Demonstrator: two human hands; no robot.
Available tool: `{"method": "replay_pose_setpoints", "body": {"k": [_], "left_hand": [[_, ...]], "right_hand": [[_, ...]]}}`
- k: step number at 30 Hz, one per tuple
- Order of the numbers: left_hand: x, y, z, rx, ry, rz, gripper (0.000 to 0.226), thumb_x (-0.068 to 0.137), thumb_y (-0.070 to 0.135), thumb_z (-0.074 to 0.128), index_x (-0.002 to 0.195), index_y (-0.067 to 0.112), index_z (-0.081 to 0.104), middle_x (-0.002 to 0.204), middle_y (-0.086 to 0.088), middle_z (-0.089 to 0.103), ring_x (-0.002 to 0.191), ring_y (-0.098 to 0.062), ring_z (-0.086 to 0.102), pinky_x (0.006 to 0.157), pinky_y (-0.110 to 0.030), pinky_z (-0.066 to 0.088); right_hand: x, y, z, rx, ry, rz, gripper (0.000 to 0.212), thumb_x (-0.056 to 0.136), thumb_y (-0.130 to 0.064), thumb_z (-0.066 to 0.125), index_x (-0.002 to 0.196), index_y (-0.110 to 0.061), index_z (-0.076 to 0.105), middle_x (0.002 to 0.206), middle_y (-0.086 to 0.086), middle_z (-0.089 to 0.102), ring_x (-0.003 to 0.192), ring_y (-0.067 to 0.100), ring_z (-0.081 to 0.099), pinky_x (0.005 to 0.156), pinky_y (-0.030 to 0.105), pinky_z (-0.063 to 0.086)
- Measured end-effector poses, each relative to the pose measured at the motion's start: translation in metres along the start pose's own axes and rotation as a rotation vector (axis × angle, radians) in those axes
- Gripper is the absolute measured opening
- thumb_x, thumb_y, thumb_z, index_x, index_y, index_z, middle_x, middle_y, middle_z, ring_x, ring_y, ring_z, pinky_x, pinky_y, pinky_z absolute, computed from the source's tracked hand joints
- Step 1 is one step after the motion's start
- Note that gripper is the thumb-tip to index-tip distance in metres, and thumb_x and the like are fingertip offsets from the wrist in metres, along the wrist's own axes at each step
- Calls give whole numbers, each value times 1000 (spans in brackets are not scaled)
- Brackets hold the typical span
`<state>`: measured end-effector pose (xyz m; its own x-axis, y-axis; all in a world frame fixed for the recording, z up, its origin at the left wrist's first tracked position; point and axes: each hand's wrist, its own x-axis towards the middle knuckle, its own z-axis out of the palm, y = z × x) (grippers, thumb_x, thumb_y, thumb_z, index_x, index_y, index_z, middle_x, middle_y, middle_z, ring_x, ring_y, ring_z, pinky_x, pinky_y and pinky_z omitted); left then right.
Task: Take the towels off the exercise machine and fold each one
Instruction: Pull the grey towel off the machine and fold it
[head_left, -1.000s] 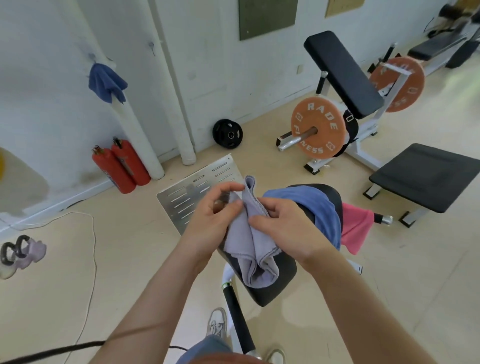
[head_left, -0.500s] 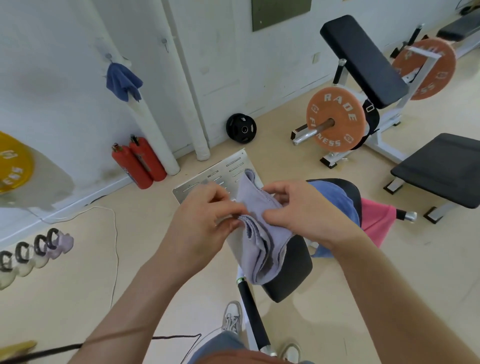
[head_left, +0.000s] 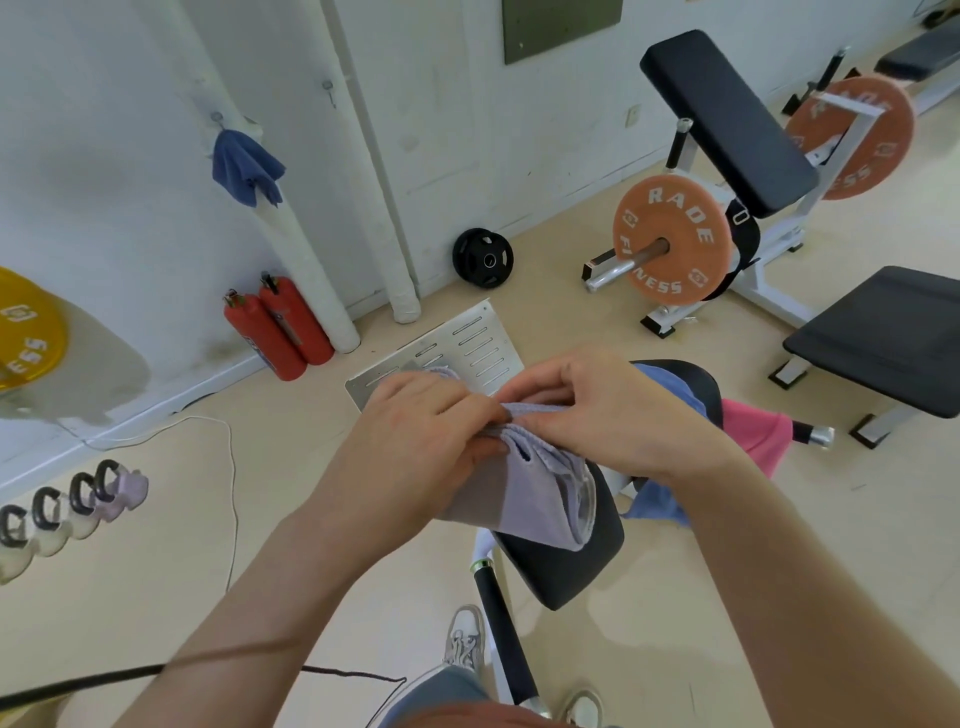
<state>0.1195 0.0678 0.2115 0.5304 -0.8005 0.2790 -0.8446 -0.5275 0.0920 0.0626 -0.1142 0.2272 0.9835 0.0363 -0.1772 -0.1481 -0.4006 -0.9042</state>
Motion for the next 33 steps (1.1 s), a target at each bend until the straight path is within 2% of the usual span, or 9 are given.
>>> {"method": "replay_pose_setpoints", "body": {"k": [5,11,17,19,21,25,28,30,33], "left_hand": [[7,5,-7,-74,26,-21,32,80,46,45,81,22,67,68,4,64,63,-19,59,56,-23,36],[14,11,-14,-95,36,-87,17,67,40,65,71,24,67,61,6,61,58,-17,58,51,-21,31],[24,12,-15,-23,-25,-87,20,69,39,73,72,20,69,61,1,63,60,-20,57,51,-22,24],[25,13,-14,-10,-16,-89,22,69,41,68,72,20,66,60,2,62,57,-21,58,50,-25,31],[26,14,-12,-59,-64,-135,23,76,40,68,86,20,65,72,1,66,69,-22,60,56,-29,38],[29,13,-7,-99,-83,-135,35,78,48,66,103,24,64,85,3,70,80,-22,63,65,-32,44],[29,13,-3,-125,-96,-140,27,80,30,70,106,27,62,90,5,69,85,-19,60,66,-30,40],[25,11,-1,-20,-74,-95,33,74,13,71,101,28,61,85,6,66,81,-20,59,65,-27,33],[22,6,1,82,-45,-102,36,68,17,64,102,30,60,88,9,66,87,-19,60,77,-31,38]], "right_hand": [[0,-5,-7,-105,-58,-28,15,89,-24,65,100,-26,75,92,-10,76,89,0,69,89,31,56],[2,-6,-10,-57,-55,22,14,79,-20,75,93,-22,77,83,-4,76,82,6,72,86,34,58],[7,-3,-10,-91,-63,4,15,86,-23,64,87,-14,76,84,12,73,83,25,68,86,48,54],[5,-2,-12,-31,-126,27,14,84,-22,71,94,-15,75,89,9,74,84,18,69,90,42,54],[4,0,-13,-37,-177,49,22,79,-17,75,101,-19,73,95,1,75,92,11,70,92,36,54],[7,-2,-8,-294,-123,15,27,74,-9,66,97,-23,69,89,0,72,83,17,69,75,37,58],[7,-3,-11,-437,-80,1,24,77,-7,61,92,-24,69,80,-3,67,71,11,61,58,27,49],[4,-4,-16,-475,-27,-30,27,77,-6,58,92,-25,71,79,-5,66,71,9,58,58,26,46],[-1,-8,-22,-451,16,-83,30,76,-6,56,90,-25,74,76,-9,68,71,8,58,60,22,45]]}}
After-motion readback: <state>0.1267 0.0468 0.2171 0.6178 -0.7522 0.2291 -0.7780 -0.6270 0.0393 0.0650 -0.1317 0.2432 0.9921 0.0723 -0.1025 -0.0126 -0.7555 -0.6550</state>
